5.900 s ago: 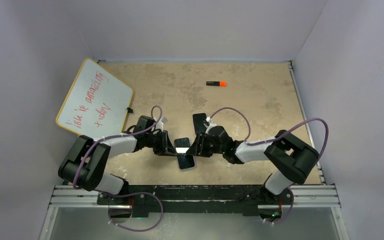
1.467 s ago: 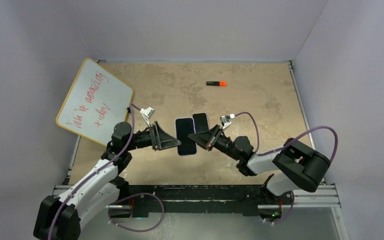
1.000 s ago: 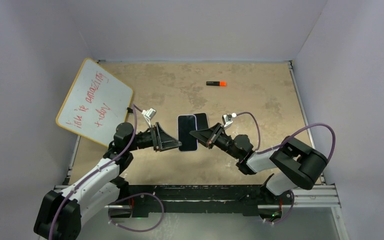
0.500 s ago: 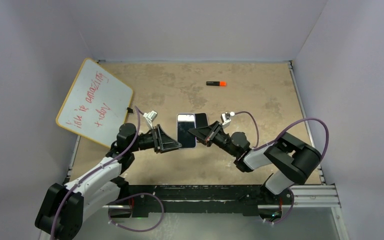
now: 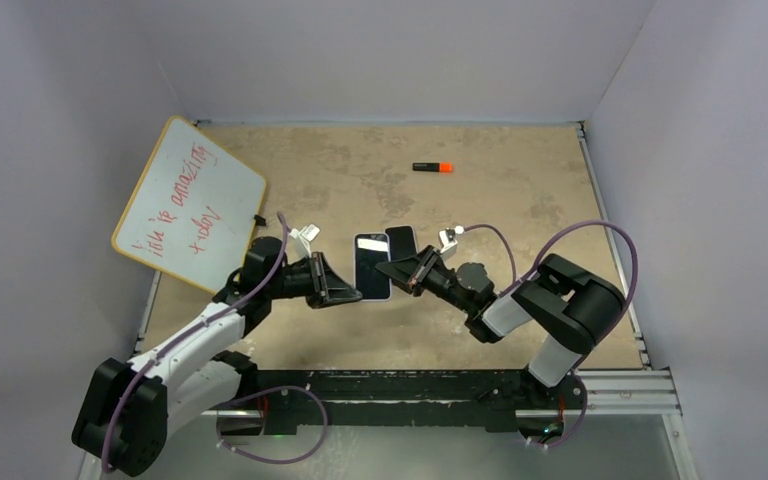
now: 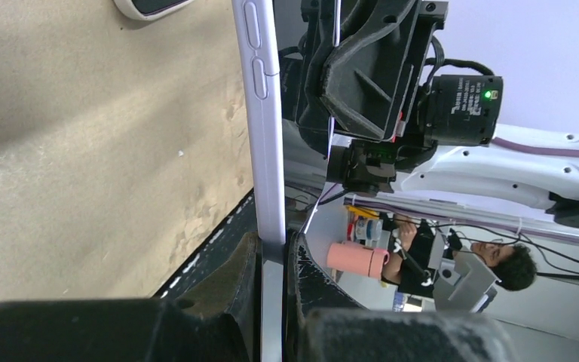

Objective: Put the phone into the phone case

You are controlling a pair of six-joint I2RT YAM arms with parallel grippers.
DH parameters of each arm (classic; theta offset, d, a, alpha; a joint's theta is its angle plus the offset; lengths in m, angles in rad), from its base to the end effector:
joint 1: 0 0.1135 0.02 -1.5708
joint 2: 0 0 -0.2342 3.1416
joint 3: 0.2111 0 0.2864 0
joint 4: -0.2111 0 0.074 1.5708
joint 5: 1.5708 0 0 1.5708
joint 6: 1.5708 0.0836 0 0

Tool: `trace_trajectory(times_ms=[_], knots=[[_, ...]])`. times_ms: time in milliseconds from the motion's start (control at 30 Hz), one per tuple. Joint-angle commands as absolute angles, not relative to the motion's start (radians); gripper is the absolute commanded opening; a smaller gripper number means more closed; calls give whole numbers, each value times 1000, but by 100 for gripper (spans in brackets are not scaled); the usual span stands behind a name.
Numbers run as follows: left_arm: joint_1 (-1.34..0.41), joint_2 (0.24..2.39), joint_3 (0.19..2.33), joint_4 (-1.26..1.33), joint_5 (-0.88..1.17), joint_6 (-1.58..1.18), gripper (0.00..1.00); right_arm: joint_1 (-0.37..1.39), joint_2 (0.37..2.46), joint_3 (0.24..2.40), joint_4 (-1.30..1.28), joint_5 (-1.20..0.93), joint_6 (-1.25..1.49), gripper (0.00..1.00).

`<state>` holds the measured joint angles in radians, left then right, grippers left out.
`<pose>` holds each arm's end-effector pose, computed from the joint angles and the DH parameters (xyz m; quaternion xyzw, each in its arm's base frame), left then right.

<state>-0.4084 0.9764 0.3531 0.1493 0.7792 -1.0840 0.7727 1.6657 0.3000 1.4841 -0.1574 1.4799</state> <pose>0.2245 -0.1612 0.1319 -0.0748 0.8104 -0.5654 0.1341 0.2153 0.2282 0.1032 0.1741 0.6414 0.6954 0.2734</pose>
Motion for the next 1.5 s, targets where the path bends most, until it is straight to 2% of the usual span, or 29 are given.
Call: trace_trajectory(times_ms=[0, 133, 233, 433, 533, 733, 1300, 1367, 1467], knots=[[-410, 971, 449, 13, 721, -913, 2, 769, 1678, 323, 1790, -230, 1476, 0], [-408, 941, 533, -205, 602, -818, 26, 758, 1691, 315, 1781, -246, 1473, 0], [-398, 923, 548, -232, 571, -818, 40, 750, 1699, 306, 1789, -263, 1475, 0], [-261, 908, 543, -164, 703, -823, 54, 748, 1664, 291, 1796, -313, 1445, 0], [-197, 924, 530, -102, 780, -825, 58, 749, 1654, 295, 1801, -339, 1450, 0], [-193, 974, 470, 113, 891, -917, 58, 765, 1630, 296, 1801, -350, 1455, 0], [-193, 1060, 500, 23, 792, -803, 54, 832, 1664, 342, 1798, -352, 1462, 0], [-193, 1060, 498, 39, 797, -812, 49, 833, 1667, 344, 1798, -355, 1461, 0], [-193, 1065, 506, 44, 790, -814, 32, 833, 1687, 349, 1798, -361, 1462, 0]])
